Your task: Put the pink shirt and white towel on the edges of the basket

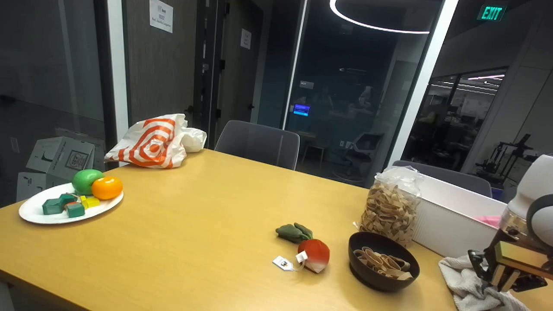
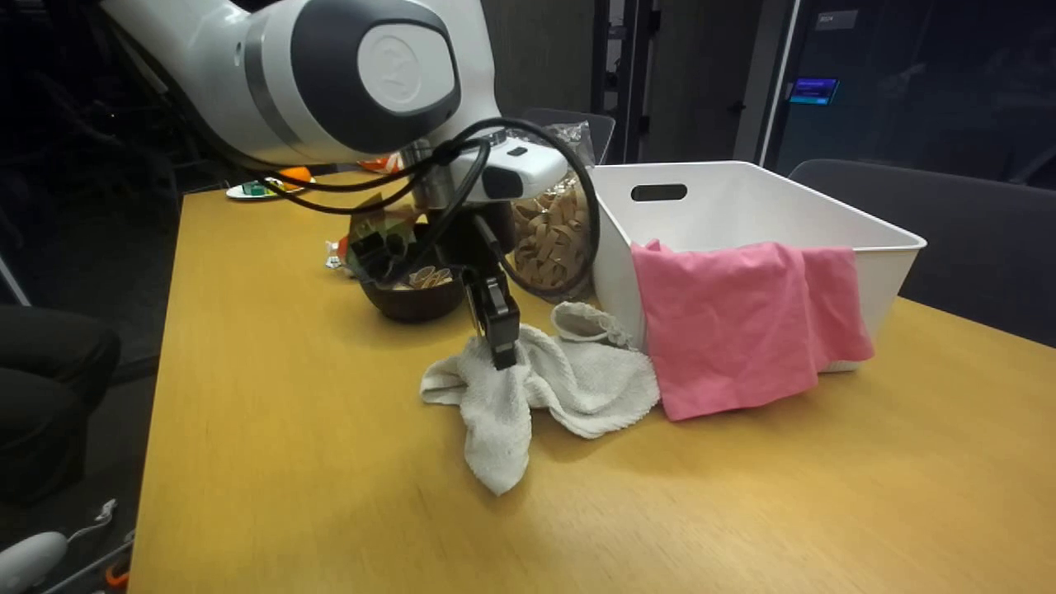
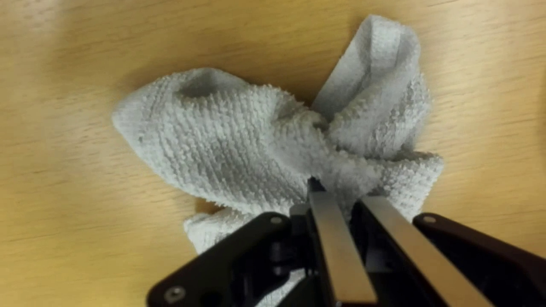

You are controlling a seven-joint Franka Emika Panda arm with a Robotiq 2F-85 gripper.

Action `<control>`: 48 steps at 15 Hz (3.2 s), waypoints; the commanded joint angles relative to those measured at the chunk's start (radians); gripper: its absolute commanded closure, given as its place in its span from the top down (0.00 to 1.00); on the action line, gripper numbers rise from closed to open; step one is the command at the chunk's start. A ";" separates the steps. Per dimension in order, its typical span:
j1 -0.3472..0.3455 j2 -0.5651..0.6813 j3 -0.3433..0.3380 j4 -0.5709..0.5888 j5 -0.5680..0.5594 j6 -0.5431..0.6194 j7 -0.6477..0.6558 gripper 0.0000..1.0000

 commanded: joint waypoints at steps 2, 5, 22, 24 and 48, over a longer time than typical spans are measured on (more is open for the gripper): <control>-0.004 -0.175 0.028 -0.005 0.010 -0.100 -0.004 0.06; 0.005 -0.298 0.036 0.009 0.084 -0.210 -0.057 0.07; -0.108 -0.222 0.243 0.313 -0.225 -0.236 -0.032 0.04; -0.137 -0.171 0.261 0.345 -0.394 -0.197 0.060 0.04; 0.061 0.016 0.055 0.425 -0.745 -0.250 0.421 1.00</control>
